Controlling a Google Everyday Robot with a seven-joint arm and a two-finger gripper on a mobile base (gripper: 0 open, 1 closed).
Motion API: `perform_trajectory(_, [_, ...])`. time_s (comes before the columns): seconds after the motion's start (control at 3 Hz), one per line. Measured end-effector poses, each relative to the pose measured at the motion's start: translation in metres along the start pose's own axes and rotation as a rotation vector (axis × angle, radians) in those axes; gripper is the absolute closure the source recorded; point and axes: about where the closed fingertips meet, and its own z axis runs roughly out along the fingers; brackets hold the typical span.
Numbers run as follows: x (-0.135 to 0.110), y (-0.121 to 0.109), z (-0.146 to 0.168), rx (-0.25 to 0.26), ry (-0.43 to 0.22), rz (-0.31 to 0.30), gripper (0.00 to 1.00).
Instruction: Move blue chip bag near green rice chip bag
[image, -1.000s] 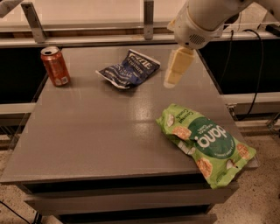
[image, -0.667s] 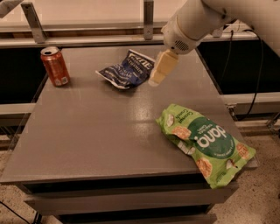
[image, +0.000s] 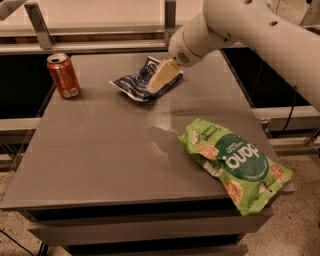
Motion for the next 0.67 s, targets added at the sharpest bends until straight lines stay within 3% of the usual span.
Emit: perform_trajectory(0.67, [0.016, 0.001, 0.054, -0.069, 0.041, 0.058, 0.0])
